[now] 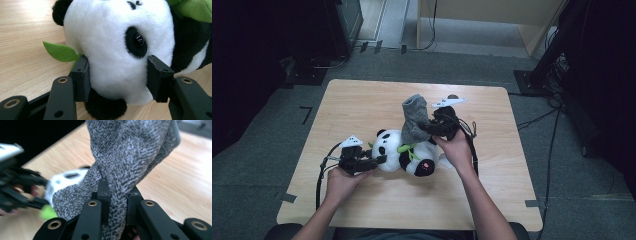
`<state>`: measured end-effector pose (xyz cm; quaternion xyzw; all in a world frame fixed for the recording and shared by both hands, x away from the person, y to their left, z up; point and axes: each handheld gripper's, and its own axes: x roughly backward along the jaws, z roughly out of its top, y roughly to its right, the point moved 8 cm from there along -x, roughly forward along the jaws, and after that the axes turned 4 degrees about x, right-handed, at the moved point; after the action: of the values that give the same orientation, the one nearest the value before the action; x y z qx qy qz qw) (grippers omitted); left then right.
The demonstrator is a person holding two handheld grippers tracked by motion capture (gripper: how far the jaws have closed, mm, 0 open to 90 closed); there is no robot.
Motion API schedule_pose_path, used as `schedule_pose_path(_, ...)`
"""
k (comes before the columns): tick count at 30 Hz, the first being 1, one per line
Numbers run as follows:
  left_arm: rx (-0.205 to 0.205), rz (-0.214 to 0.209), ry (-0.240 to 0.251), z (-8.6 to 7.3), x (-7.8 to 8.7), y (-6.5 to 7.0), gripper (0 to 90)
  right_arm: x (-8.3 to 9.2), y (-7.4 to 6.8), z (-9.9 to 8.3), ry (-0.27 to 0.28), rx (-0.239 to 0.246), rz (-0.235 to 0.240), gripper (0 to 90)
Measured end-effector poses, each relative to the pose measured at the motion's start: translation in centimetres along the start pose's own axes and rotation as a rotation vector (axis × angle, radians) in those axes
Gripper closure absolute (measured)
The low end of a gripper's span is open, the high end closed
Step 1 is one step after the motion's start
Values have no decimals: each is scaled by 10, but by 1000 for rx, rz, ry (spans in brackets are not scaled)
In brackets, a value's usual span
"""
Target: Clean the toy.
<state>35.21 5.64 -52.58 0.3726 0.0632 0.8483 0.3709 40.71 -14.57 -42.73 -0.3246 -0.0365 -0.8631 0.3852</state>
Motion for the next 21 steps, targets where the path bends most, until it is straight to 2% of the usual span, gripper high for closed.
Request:
schedule_pose_path(6,1,-1,8,-1,0,1,442,8,-37,23,74,48,96,798)
schedule_pose_path(11,-4,1,9,-2,1,1,440,5,-67,33,104,77,197,798)
schedule_pose_path(15,-1,5,17,-2,1,1,438,-15,-79,25,59,81,228,797)
schedule_pose_path(18,-5,5,15,-2,1,1,438,-35,-78,12,5,71,247,796)
schedule_pose_path(21,-6,11,8,-2,1,1,439,-55,-72,-5,-79,62,235,790)
